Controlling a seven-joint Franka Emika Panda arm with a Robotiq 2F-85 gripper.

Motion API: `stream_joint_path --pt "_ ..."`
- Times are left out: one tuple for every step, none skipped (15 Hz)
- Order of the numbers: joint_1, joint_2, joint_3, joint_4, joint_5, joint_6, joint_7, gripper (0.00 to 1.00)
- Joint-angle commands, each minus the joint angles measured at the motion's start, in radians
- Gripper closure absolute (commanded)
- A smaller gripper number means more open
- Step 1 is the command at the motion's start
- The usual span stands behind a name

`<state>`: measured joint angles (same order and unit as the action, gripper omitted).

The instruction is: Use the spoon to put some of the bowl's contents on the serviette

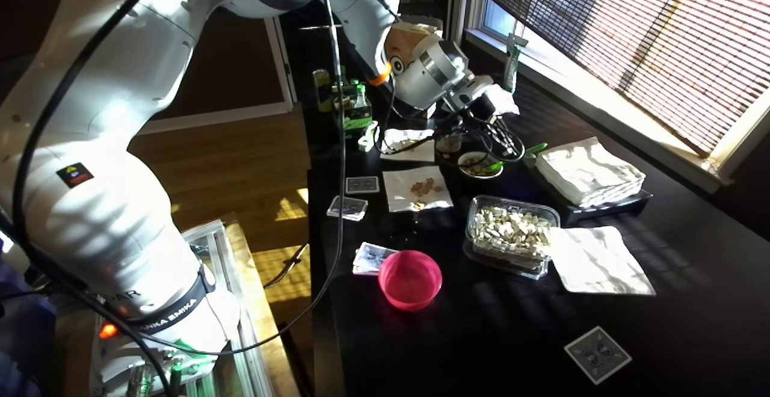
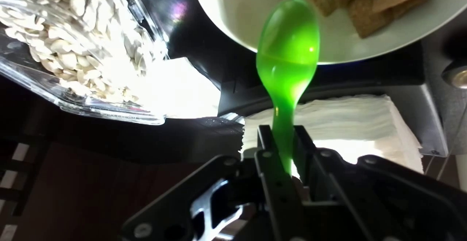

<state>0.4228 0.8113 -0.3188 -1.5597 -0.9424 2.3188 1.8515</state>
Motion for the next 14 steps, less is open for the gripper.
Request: stream_joint_path --pt "-0.048 -0.021 0.069 0.008 -0.055 -0.049 0.010 0.96" --pt "-0.057 -0.024 0.081 0.008 -0.056 -0.057 0.008 0.96" --pt "-0.067 -0.026 0.095 0.008 -0.052 -0.064 0.005 0.96" --pt "-0.074 -0.027 0.105 0.008 -0.051 -0.070 0.005 0.96" --pt "-0.080 -0.028 0.114 0.010 -0.048 -0.076 0.009 0.96" --pt "-0.087 -0.028 0.124 0.010 -0.045 -0.078 0.011 0.96" --pt "-0.092 -0.027 0.130 0.012 -0.044 -0.081 0.014 0.96" --pt "-0.096 -0.027 0.136 0.014 -0.044 -0.080 0.017 0.96" --pt "-0.100 -0.026 0.141 0.015 -0.043 -0.081 0.020 0.96" --pt "-0.102 -0.025 0.143 0.016 -0.045 -0.080 0.024 0.96" --pt "-0.103 -0.024 0.144 0.017 -0.047 -0.080 0.027 0.96" --pt "-0.102 -0.024 0.143 0.018 -0.050 -0.083 0.032 0.96" --pt "-0.102 -0.023 0.142 0.019 -0.052 -0.084 0.036 0.96" --pt "-0.100 -0.023 0.141 0.019 -0.055 -0.085 0.041 0.96"
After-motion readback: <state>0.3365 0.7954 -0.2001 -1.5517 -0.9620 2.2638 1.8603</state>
